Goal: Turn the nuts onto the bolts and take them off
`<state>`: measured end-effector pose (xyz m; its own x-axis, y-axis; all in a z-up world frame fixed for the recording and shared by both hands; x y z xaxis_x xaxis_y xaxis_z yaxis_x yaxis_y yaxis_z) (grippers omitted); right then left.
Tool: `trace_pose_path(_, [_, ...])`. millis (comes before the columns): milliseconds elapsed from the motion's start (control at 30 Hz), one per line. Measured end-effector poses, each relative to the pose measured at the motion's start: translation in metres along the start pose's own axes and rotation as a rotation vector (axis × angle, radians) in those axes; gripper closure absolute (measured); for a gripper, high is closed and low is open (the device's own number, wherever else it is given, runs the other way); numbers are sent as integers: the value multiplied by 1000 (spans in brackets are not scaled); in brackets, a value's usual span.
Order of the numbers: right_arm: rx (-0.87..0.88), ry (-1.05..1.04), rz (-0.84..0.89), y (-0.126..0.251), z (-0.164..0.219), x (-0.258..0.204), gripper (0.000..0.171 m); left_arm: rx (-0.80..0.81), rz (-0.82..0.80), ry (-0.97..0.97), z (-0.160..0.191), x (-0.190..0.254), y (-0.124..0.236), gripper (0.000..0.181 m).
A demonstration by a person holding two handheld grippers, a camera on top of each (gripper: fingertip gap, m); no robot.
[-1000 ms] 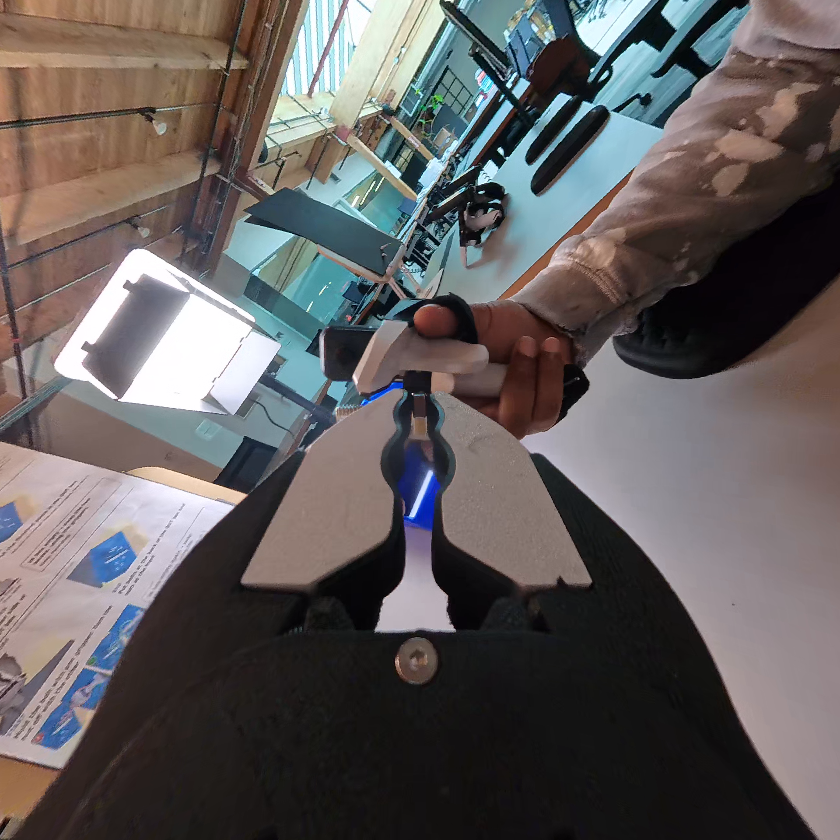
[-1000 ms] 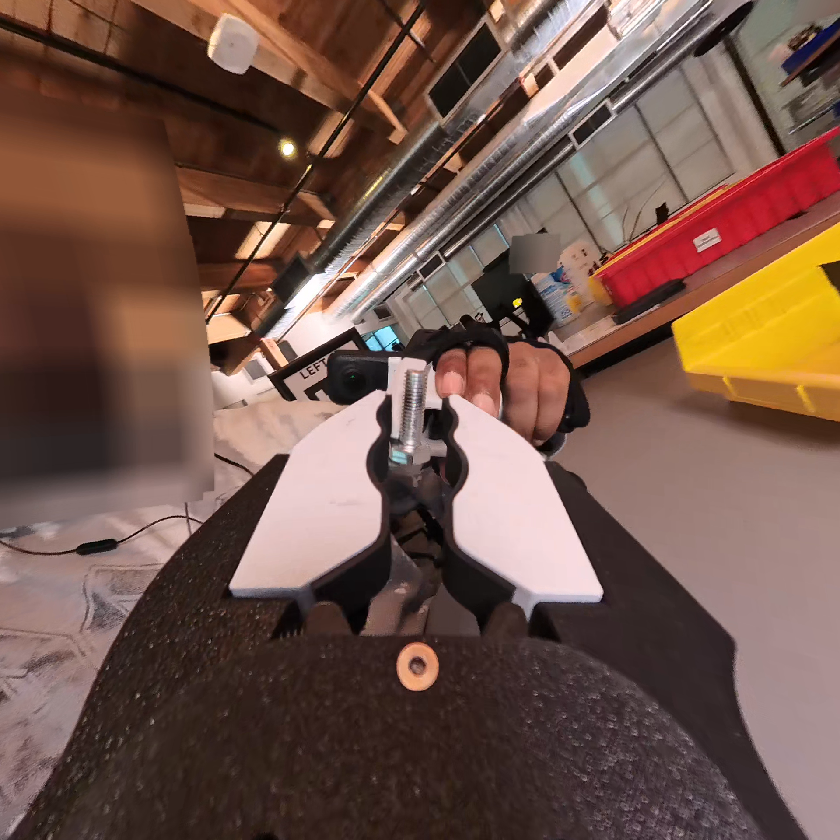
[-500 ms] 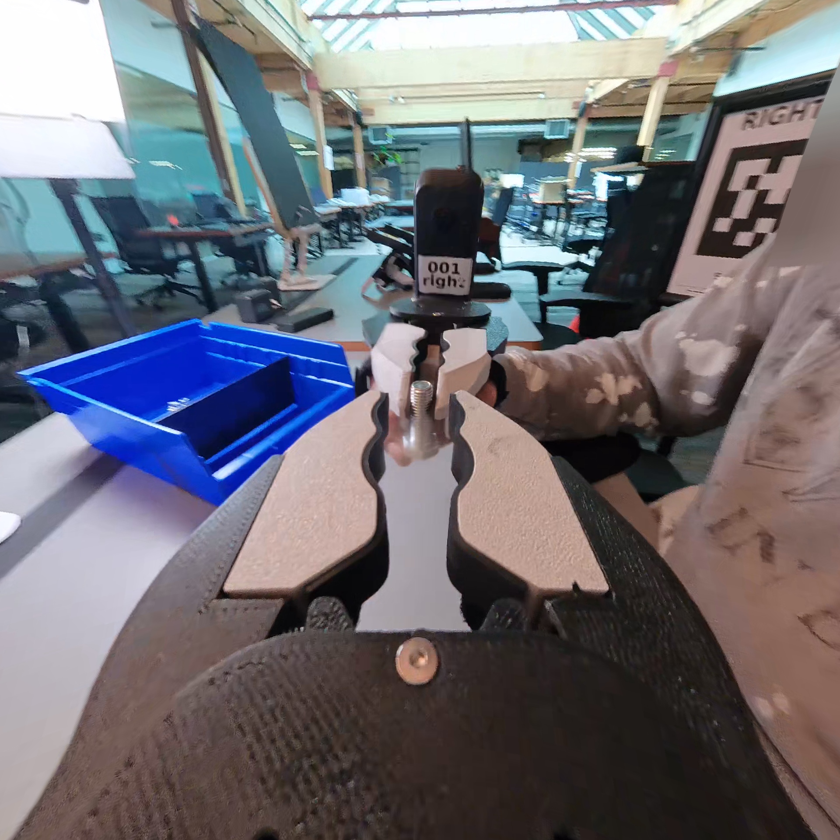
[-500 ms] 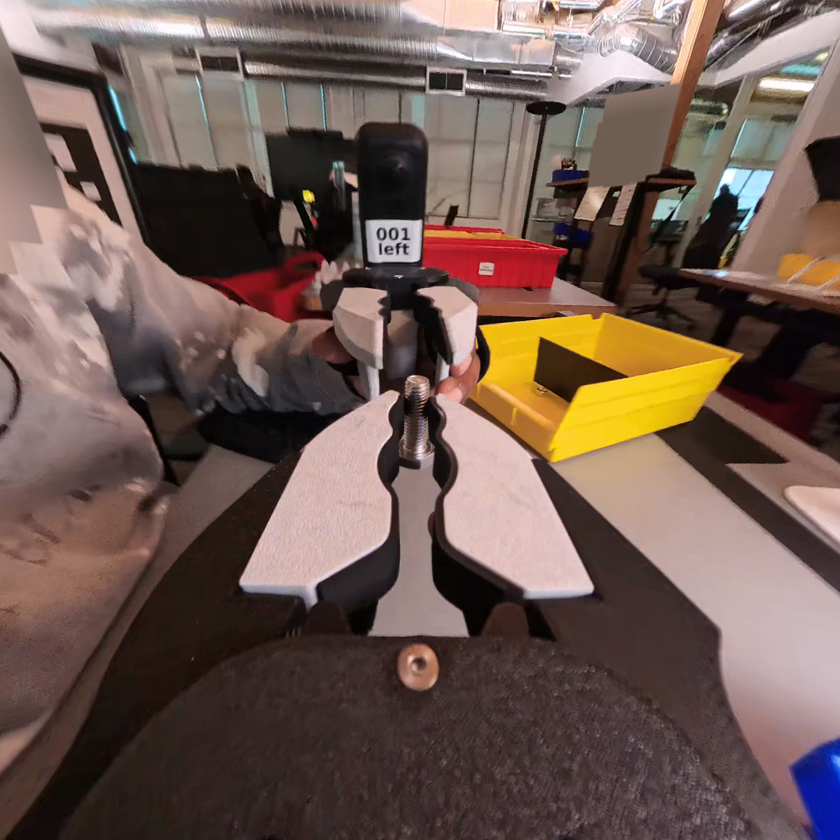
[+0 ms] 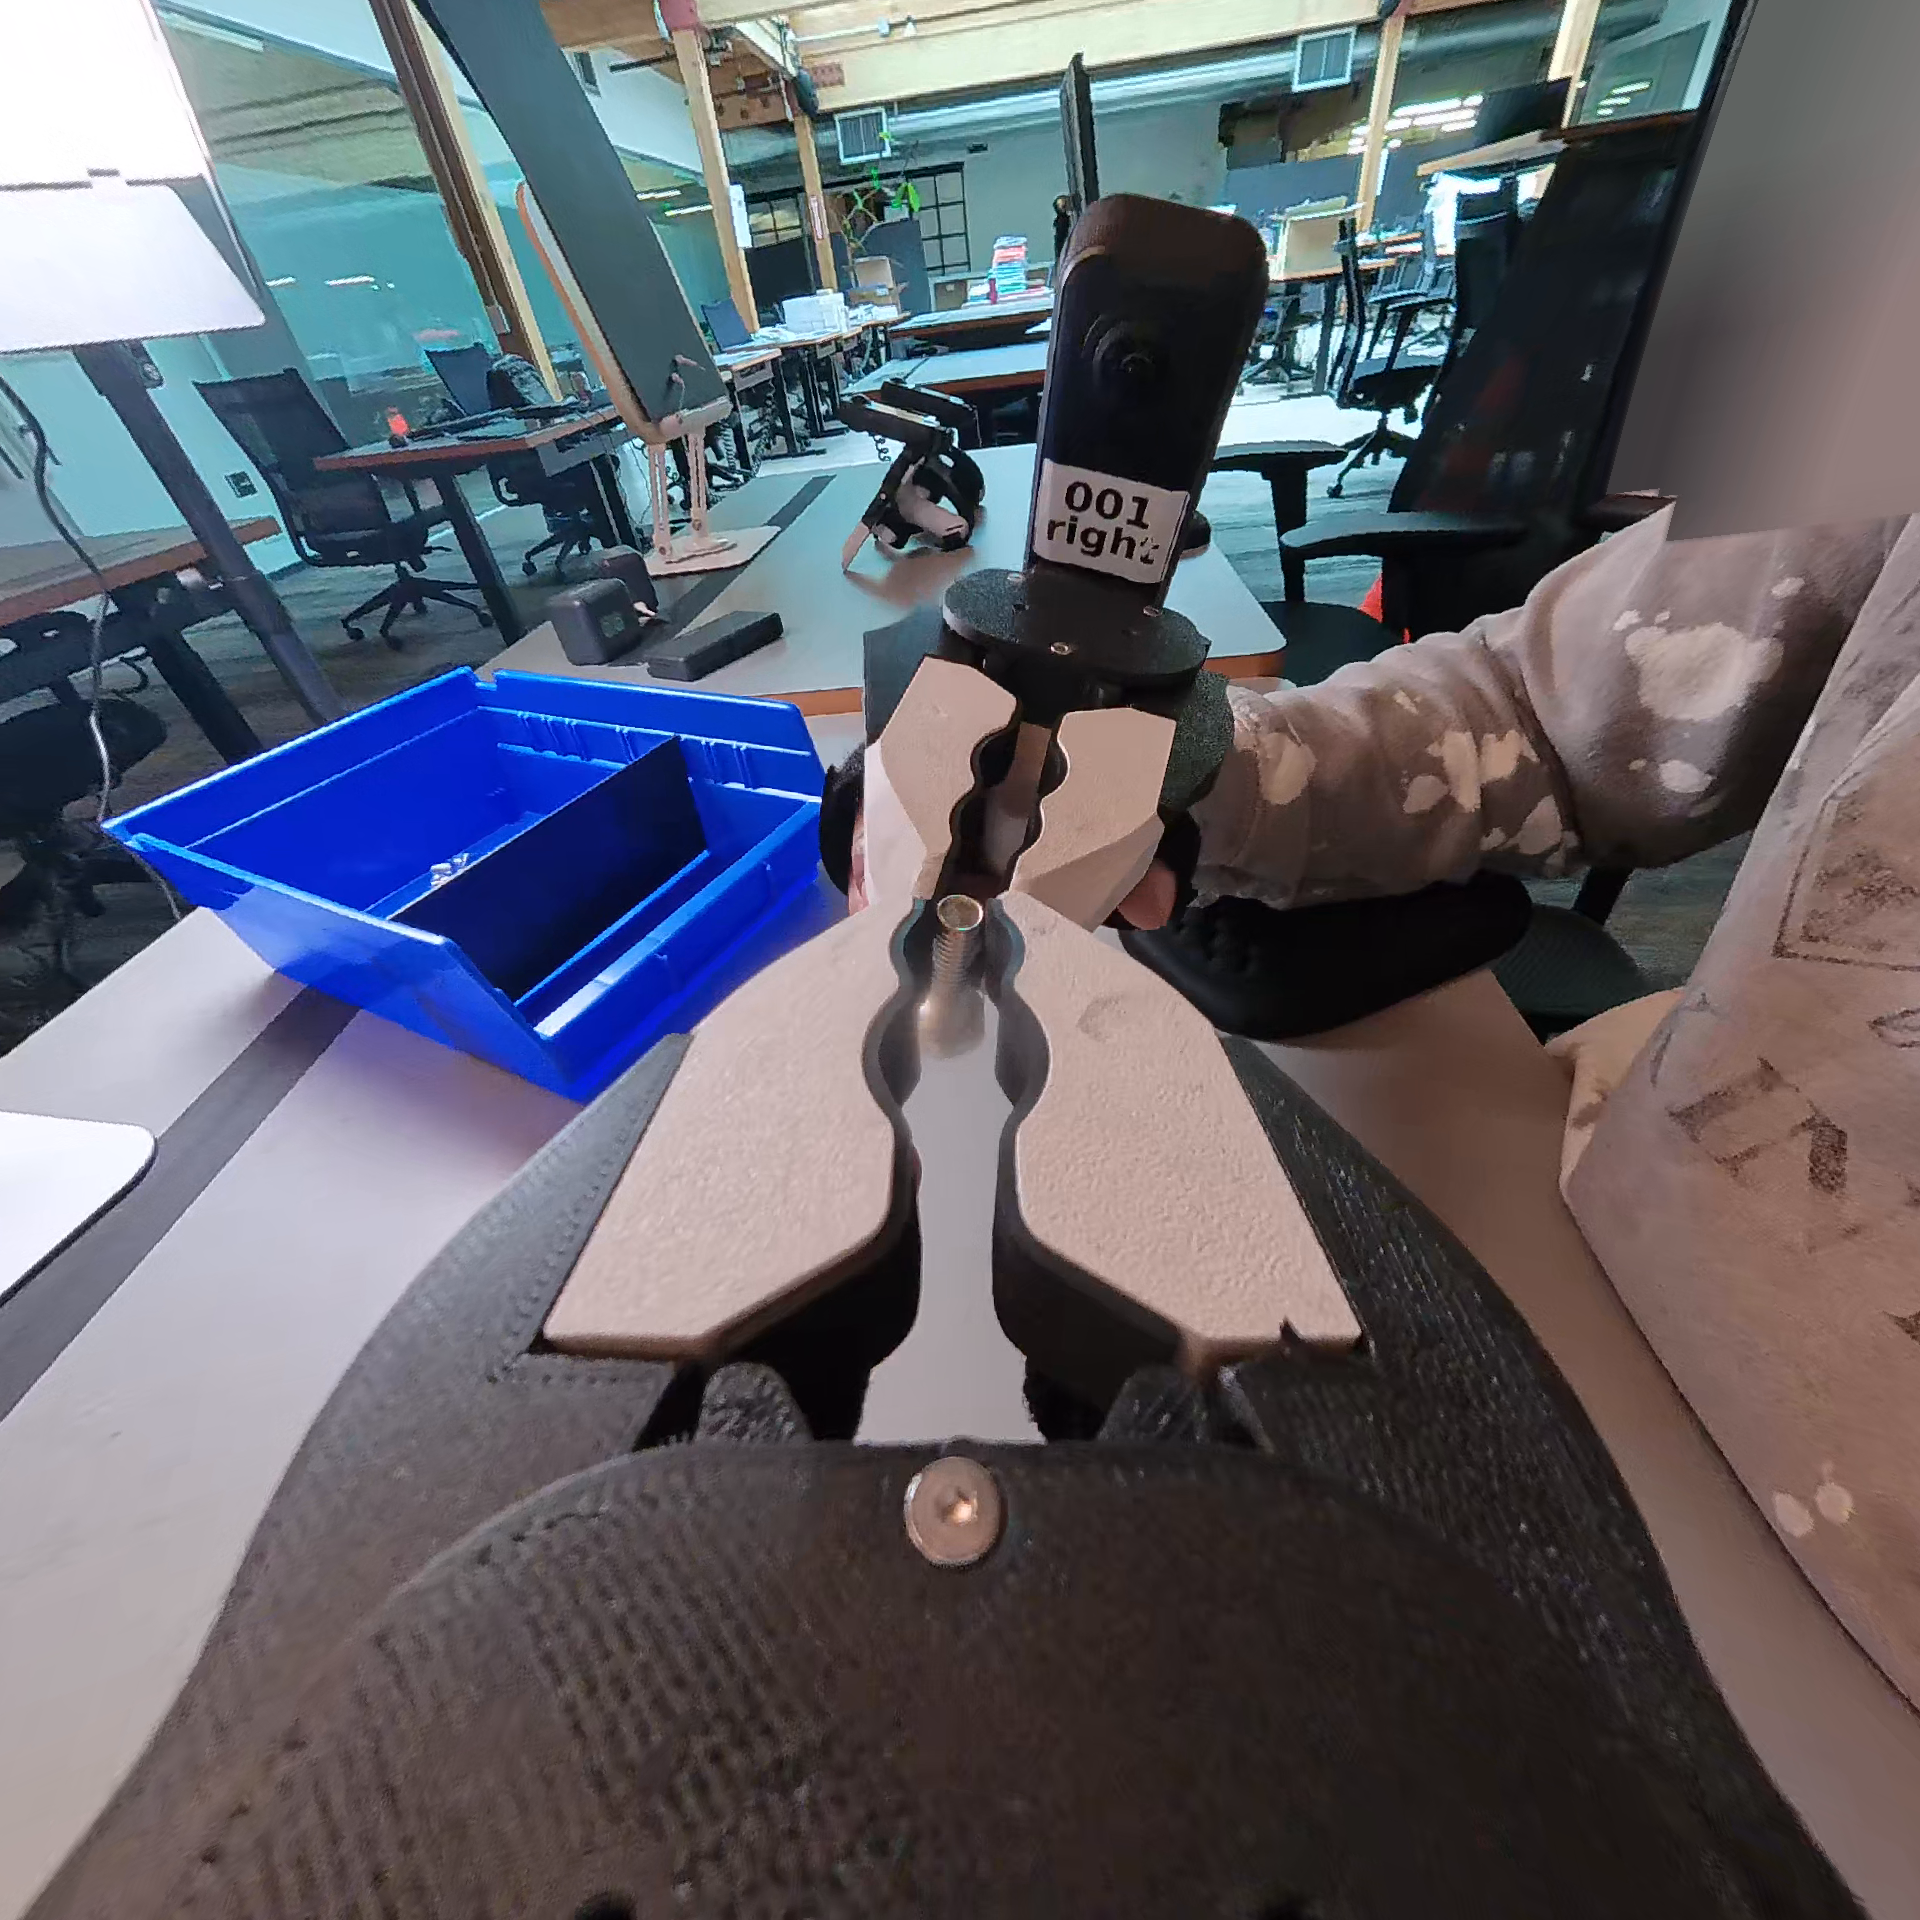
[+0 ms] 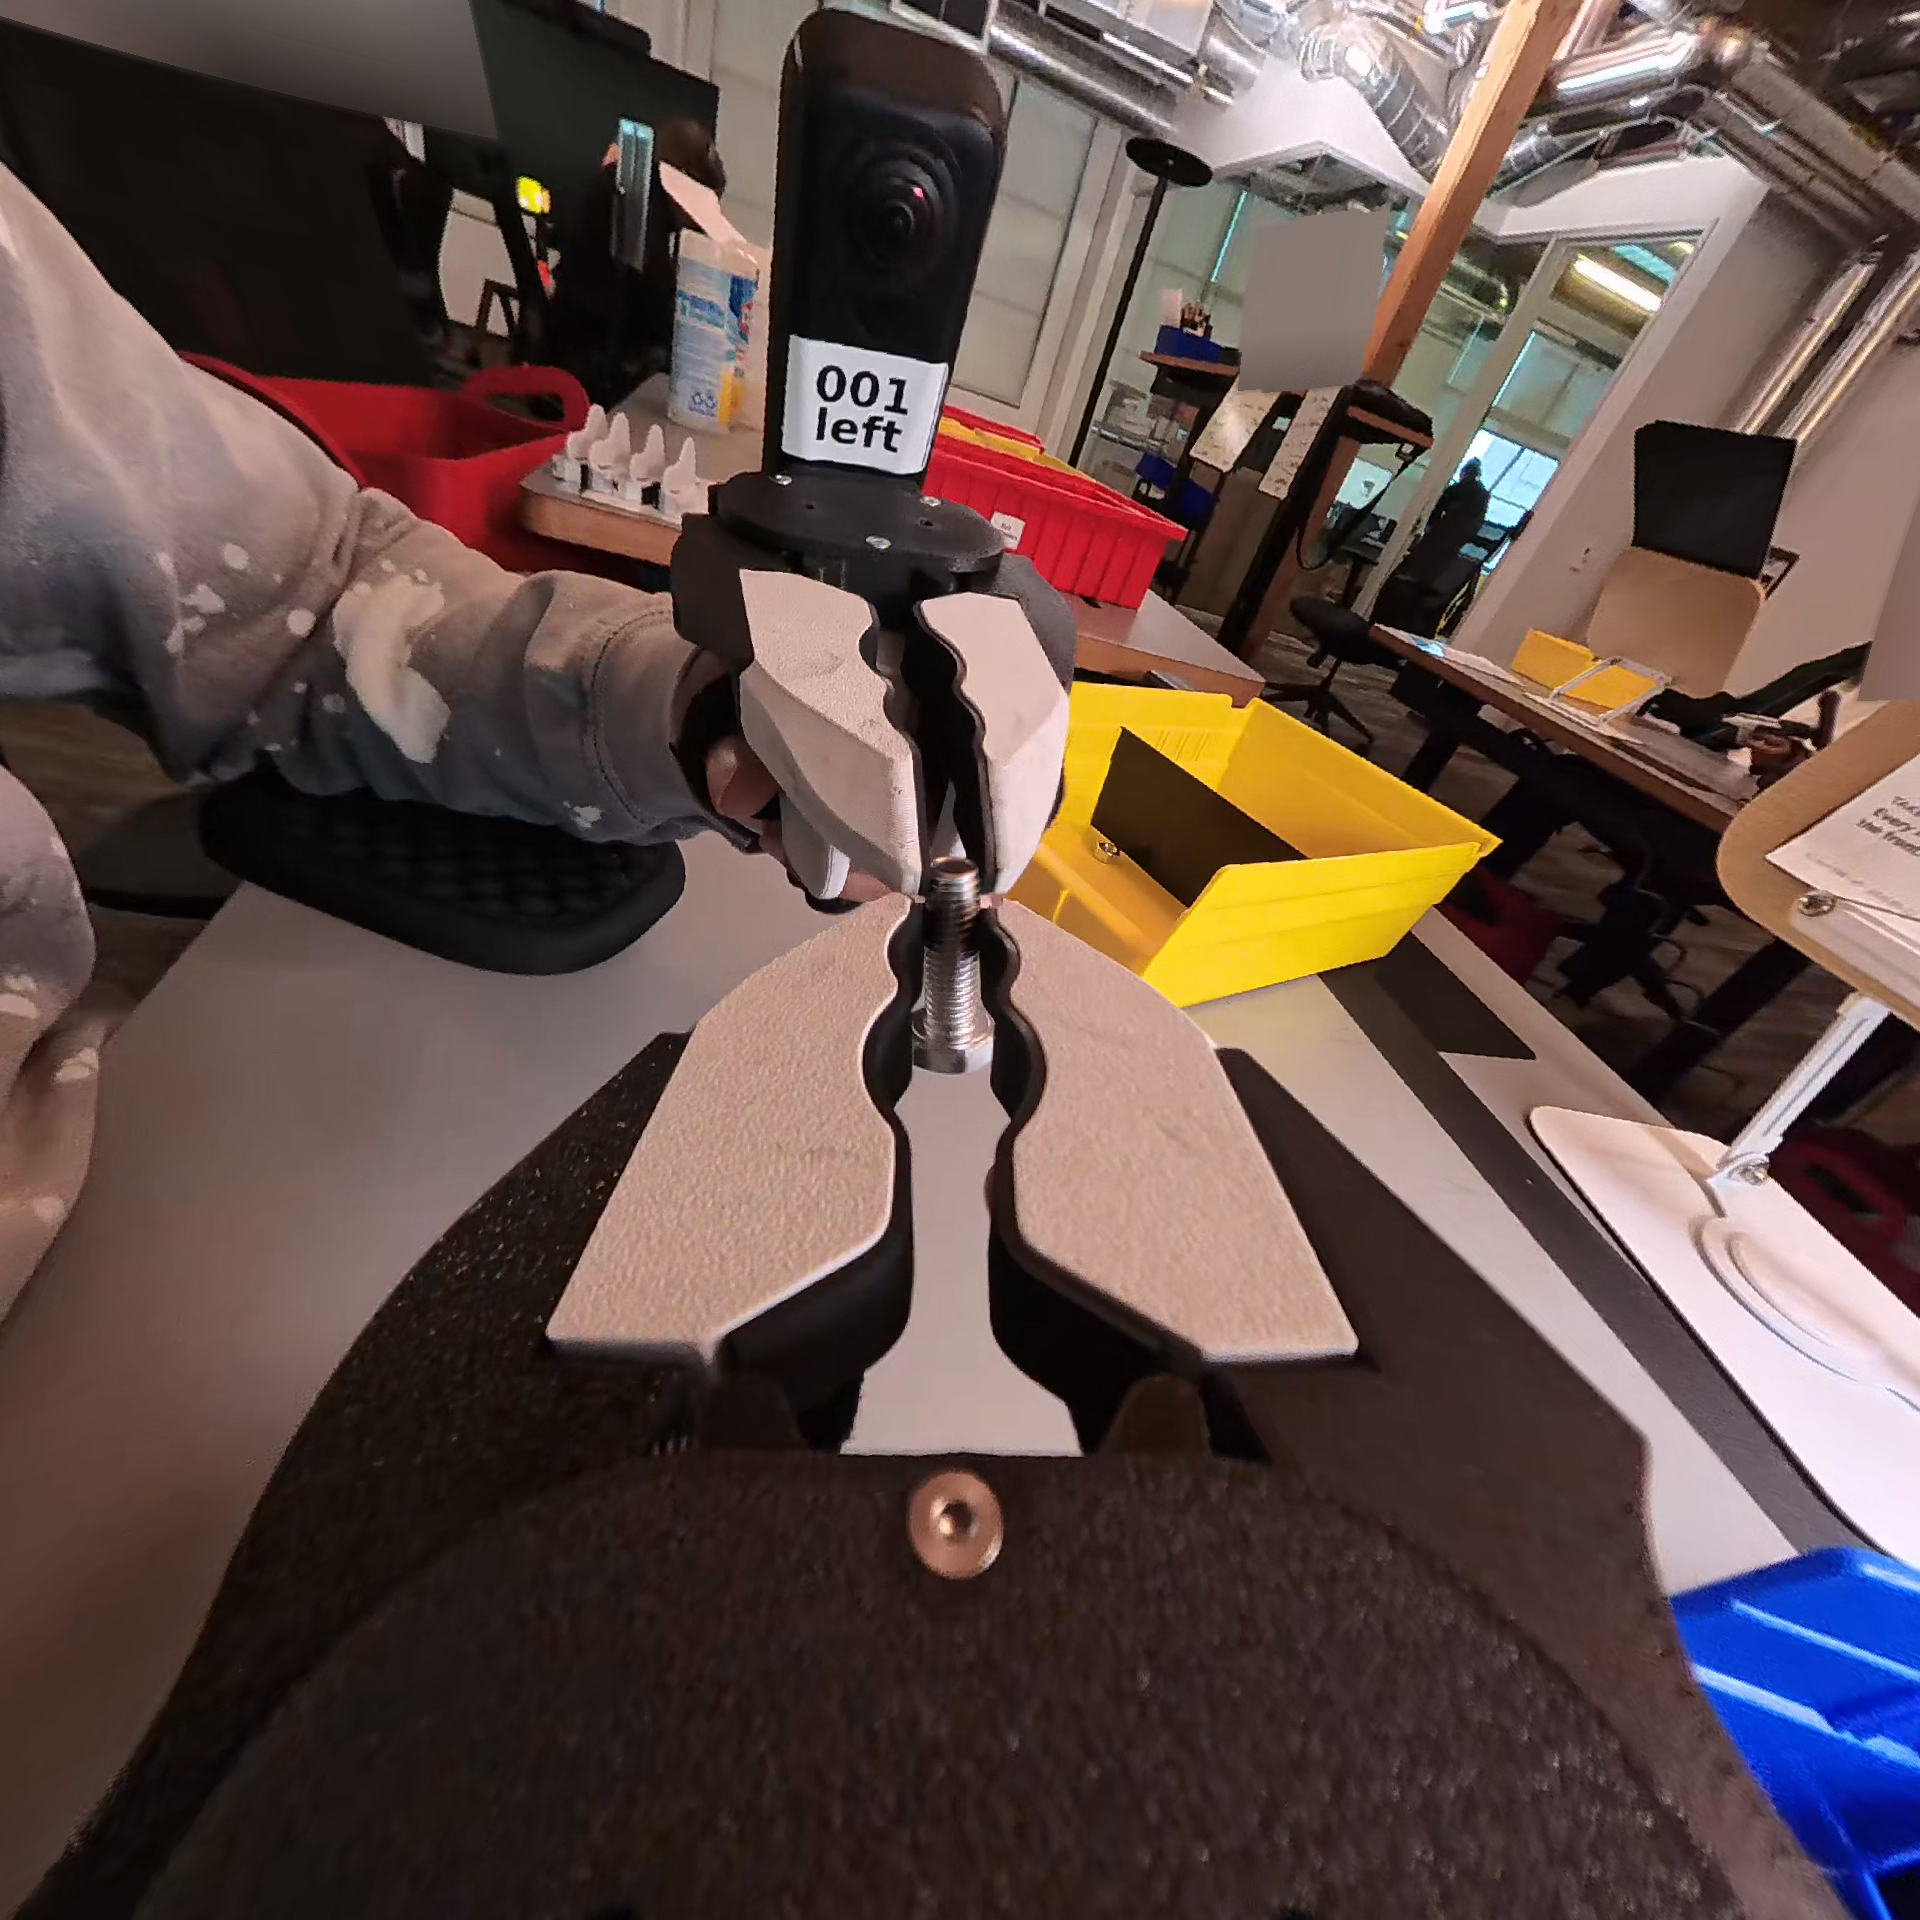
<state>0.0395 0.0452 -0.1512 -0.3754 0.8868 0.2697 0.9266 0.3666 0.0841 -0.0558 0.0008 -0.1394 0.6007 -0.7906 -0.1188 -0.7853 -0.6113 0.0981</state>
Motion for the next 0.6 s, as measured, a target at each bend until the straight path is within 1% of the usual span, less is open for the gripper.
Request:
trace_pose_path(33, [1,-11,7,0,1,1,161,10,-2,12,-1,-2,1,171])
trace_pose_path(133, [-48,-46,1,0,12,5,147,32,1,77,-4,-10,8,171])
trace_pose_path(267, [-42,-103,-10,-5,20,5,141,44,3,108,-4,-14,12,172])
trace_pose_path(433, [14,-169,-35,-13,22,2,142,41,38,124,-2,-10,9,172])
trace_pose_path(533, [26,-178,-56,-14,23,-1,151,38,68,140,-1,-7,8,172])
trace_pose_path(600, [35,-184,-66,-14,23,-2,152,36,70,139,-1,-6,8,172])
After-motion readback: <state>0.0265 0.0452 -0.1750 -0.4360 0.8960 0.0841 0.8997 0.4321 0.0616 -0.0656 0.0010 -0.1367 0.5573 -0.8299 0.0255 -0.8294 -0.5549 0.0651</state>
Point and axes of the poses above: each gripper's, where its closed fingertips meet, y back along the fingers, z out of its underside, x = y × z across the jaws, the point moved 6 cm from there along y, back along the fingers, and after that the axes turned 7 degrees about -z, right-handed, at the moved point
